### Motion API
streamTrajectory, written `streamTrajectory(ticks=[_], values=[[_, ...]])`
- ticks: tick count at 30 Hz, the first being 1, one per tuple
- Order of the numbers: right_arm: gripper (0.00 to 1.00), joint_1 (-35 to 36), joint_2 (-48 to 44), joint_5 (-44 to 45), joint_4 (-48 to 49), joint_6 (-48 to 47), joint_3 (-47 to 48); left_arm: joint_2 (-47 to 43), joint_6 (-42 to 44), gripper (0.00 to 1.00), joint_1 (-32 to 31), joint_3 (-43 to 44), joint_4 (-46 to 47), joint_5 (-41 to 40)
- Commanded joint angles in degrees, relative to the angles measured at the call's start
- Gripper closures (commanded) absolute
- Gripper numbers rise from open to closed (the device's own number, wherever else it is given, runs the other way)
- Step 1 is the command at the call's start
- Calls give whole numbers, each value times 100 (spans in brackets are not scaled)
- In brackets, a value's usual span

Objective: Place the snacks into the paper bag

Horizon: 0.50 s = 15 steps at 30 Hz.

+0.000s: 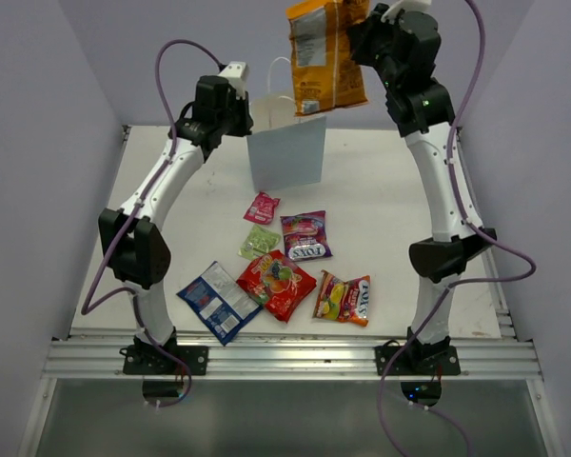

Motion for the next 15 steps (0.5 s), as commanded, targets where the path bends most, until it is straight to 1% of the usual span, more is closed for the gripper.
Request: streamTrajectory(ticks=[1, 5, 11, 15], values=[[100, 171, 257, -352, 1360, 432, 135, -5, -133, 100, -37, 302, 107, 238], [100, 233, 557, -335, 1650, 573, 452, 13, -133, 100, -37, 417, 54, 282], [100, 225, 680, -309, 2169, 907, 470, 4, -124, 100, -37, 478, -16, 317], [100, 233, 716, -405, 2468, 1442, 531, 13, -133, 100, -37, 513, -60, 361]])
